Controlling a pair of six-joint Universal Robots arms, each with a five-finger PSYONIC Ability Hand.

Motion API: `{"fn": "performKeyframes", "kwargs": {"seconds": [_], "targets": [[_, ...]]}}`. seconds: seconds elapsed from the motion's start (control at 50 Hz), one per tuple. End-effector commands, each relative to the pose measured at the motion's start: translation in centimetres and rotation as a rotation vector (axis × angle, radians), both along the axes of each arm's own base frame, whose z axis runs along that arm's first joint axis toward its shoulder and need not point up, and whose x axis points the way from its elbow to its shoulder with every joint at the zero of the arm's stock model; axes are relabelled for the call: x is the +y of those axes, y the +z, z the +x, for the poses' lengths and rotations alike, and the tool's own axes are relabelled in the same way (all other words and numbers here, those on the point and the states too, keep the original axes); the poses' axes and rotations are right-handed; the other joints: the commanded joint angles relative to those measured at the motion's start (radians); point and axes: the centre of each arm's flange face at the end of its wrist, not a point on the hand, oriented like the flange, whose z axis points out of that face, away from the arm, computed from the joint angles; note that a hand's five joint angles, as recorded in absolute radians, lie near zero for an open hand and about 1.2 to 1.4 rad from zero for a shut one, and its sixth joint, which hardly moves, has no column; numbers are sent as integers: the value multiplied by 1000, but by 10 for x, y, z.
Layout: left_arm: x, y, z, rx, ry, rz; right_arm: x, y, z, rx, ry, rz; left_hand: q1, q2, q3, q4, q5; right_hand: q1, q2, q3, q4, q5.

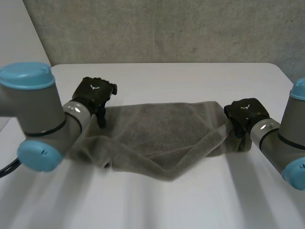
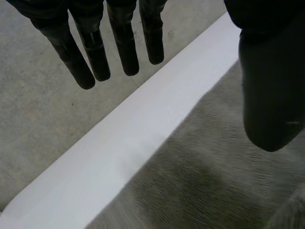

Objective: Fold the towel.

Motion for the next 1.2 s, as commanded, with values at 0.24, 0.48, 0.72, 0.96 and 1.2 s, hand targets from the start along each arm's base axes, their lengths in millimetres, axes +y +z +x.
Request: {"fn": "performKeyframes", "kwargs": {"seconds": [0.24,0.48,0.72,0.96,1.2], "targets": [[84,-30,22,56,-18,117,2,-2,2,3,4,2,-133,-140,-119,-134,-275,61,83,47,45,64],[97,-61,33,-11,73,187,2,-5,-1,7,-1,1,-139,-146,-124,-140,-281,61,83,47,45,64],[132,-48,40,-7,41,169,2,-5,-1,10,0,0,-30,-37,-16,-32,-172,61,83,47,45,64],[149,-25,51,28,40,112,3,-6,0,10,2,1,175,168,189,173,33,61,83,47,45,64],[167,-26,56,4,29,212,3,-6,0,11,4,1,261,253,275,259,119,61,83,47,45,64]]}}
